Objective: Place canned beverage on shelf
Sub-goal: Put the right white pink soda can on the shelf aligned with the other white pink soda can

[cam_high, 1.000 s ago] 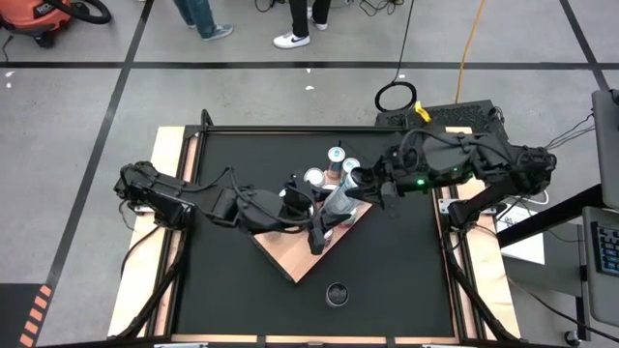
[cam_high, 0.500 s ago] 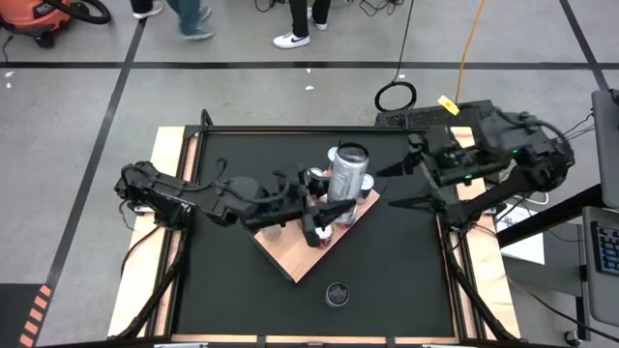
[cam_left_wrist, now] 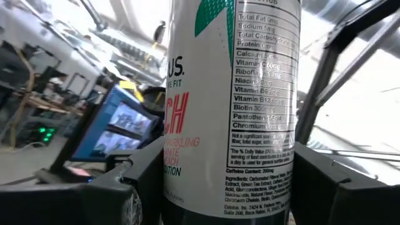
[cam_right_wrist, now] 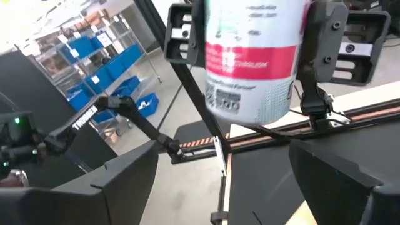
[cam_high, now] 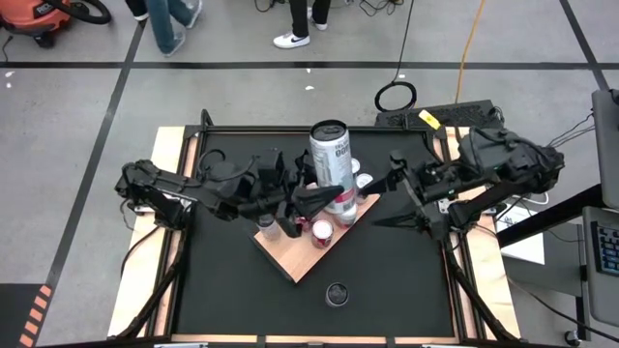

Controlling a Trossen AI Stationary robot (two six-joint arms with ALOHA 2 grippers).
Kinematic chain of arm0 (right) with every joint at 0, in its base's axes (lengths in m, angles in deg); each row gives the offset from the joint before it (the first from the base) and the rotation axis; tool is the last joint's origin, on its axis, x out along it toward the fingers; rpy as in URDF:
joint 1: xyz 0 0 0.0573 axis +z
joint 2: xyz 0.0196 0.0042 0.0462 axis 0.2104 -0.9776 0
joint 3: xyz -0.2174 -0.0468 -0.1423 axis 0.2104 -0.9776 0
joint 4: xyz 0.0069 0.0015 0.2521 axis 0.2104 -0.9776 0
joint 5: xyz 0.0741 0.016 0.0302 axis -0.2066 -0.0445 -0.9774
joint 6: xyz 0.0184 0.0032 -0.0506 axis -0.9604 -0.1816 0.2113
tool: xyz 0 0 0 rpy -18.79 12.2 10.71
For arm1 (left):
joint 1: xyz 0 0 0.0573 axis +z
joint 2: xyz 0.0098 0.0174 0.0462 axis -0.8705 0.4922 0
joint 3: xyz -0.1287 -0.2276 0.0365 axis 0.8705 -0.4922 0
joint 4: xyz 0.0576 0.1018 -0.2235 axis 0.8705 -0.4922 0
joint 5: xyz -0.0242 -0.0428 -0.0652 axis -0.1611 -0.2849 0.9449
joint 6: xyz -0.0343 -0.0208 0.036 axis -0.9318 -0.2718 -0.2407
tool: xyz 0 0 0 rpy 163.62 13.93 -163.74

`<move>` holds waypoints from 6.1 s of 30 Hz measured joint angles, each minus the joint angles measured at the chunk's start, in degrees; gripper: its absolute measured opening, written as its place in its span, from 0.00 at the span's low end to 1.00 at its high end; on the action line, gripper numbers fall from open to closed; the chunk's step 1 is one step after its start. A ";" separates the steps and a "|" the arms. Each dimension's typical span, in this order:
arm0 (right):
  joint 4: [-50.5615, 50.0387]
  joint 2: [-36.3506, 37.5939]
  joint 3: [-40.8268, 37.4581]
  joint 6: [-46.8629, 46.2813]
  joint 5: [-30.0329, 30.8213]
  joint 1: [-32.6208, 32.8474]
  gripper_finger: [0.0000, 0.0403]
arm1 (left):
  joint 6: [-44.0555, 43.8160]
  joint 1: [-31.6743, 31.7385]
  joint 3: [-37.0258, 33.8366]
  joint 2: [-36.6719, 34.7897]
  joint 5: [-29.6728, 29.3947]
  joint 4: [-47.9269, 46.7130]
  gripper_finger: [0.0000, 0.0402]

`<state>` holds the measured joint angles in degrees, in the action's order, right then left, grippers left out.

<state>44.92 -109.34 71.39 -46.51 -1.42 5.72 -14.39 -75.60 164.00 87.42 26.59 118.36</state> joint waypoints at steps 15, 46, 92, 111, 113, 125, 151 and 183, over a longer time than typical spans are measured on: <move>5.83 -2.98 0.00 -0.60 -1.54 -3.33 0.84 | -0.02 0.16 0.02 0.31 3.97 2.45 0.61; 13.60 -7.90 -0.07 0.40 -16.81 -6.29 0.56 | 1.11 0.03 0.07 1.77 4.81 1.39 0.62; 4.01 -0.77 -0.02 9.02 -18.79 -8.81 0.56 | 7.66 -4.52 0.07 -3.76 -14.84 -1.04 0.91; 3.88 -4.09 0.00 16.75 -35.99 -9.91 0.55 | 7.52 -4.56 0.04 -3.72 -9.27 0.38 0.91; 3.89 -4.37 0.00 16.35 -35.72 -10.48 0.55 | 7.90 -4.68 0.04 -3.72 -9.57 -0.13 0.91; 0.36 -4.38 0.00 11.78 -13.01 -11.56 0.56 | 20.42 -7.88 0.03 -3.72 -27.50 -0.06 0.91; -3.81 -9.59 -0.03 14.83 22.53 -11.23 0.55 | 29.88 -0.58 0.02 -3.67 -32.31 -1.77 0.91; -4.80 -10.82 -0.02 12.73 19.65 -11.28 0.59 | 20.81 0.47 0.00 -3.63 -32.66 -7.38 0.63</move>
<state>40.12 -120.16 71.37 -33.77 18.23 -5.56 6.42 -75.13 164.00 83.79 -6.07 110.98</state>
